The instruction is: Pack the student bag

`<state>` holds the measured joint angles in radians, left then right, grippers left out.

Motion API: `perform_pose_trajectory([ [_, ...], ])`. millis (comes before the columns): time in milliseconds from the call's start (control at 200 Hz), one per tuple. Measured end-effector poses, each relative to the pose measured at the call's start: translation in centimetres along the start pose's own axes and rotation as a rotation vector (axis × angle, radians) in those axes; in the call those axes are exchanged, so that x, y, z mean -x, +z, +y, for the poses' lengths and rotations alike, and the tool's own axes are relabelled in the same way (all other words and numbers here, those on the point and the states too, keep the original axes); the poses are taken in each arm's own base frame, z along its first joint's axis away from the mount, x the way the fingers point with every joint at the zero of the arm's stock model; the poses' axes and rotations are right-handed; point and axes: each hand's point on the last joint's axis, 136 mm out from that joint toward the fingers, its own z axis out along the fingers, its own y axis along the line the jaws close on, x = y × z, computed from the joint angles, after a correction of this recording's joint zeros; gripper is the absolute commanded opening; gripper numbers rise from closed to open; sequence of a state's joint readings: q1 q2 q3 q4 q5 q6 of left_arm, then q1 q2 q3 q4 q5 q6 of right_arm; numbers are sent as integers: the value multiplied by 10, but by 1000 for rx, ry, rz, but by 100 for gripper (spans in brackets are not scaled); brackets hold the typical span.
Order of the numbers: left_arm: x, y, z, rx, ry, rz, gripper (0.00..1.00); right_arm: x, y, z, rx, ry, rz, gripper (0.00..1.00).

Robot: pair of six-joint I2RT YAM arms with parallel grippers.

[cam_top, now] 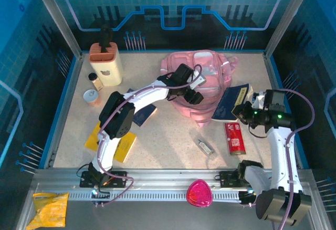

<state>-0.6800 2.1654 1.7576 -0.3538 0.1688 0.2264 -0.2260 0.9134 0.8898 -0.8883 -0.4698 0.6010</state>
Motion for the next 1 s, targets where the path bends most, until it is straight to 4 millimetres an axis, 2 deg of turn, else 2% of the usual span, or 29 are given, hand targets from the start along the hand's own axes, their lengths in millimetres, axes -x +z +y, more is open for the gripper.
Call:
perform_pose_trajectory([
  [210,-11,27,-4,0,68,49,76,4,2,0,1,1,-5,0],
  [305,-16,39,-2,20,81,72,72,5,3,-1,5,-2,-9,0],
  [405,-14,44,2,47,82,78,59,1,8,-6,-3,8,4,0],
  [485,-13,44,6,68,92,75,44,-2,11,-10,-9,15,13,0],
  [600,-13,44,7,77,92,77,15,-2,11,-10,-8,15,14,0],
  [655,-13,44,8,88,104,78,9,-2,11,-10,-9,15,14,0],
  [765,-9,41,11,110,106,72,0,-2,11,-10,-10,15,15,0],
  [820,-7,36,11,122,110,66,0,-3,11,-11,-11,16,17,0],
  [1001,7,-1,19,207,116,44,0,-2,1,-3,-9,5,11,0],
])
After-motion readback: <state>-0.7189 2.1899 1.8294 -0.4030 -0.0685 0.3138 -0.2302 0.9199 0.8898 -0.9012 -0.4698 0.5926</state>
